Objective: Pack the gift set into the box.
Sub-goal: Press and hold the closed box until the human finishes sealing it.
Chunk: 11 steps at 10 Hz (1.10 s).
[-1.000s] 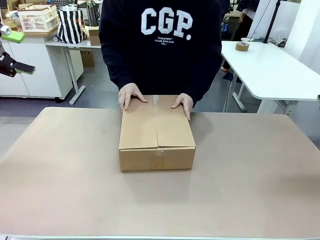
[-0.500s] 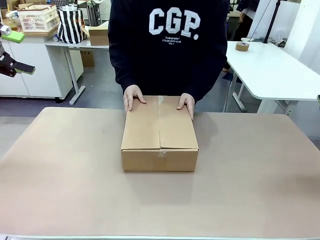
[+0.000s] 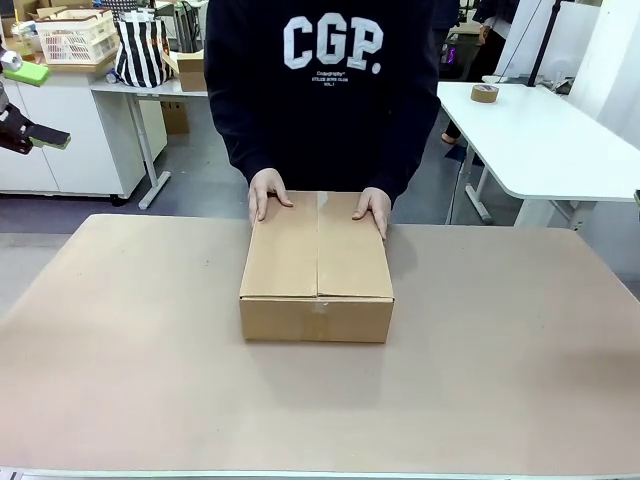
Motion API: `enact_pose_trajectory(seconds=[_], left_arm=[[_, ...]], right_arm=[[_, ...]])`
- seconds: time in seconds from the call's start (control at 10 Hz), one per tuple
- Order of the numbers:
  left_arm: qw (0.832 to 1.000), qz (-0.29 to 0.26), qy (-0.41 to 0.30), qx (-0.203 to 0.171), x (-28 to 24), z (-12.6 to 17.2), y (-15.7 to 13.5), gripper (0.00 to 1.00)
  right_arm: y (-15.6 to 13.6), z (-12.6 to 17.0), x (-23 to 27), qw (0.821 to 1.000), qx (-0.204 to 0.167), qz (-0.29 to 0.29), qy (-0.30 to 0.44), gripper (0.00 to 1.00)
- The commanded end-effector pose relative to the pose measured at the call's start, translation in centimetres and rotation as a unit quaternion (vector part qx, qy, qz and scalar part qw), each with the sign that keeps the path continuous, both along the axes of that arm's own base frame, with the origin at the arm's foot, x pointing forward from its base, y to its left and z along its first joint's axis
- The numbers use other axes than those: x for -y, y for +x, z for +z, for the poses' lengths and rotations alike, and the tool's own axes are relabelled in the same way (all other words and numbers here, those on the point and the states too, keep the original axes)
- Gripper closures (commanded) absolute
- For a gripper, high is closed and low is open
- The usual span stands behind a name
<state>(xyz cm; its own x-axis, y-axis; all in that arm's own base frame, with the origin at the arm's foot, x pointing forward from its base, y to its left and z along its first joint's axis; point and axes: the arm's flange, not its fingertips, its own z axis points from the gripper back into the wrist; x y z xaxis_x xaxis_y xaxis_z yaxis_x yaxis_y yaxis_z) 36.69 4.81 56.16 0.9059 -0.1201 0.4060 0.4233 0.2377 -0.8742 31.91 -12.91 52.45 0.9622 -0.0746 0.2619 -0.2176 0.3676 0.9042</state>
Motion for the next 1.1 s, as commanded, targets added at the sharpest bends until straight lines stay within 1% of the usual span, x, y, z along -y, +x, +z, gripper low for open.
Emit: enact_pose_trajectory(seconds=[0.0,1.0], left_arm=[[1.000,-0.001,0.003,0.000,-0.07,0.09,-0.13,0.00],[1.000,-0.001,0.003,0.000,-0.07,0.09,-0.13,0.00]], right_arm=[[0.02,0.26,0.21,1.000,0.006,0.004,0.001,0.00],[0.02,0.26,0.21,1.000,0.006,0.004,0.001,0.00]])
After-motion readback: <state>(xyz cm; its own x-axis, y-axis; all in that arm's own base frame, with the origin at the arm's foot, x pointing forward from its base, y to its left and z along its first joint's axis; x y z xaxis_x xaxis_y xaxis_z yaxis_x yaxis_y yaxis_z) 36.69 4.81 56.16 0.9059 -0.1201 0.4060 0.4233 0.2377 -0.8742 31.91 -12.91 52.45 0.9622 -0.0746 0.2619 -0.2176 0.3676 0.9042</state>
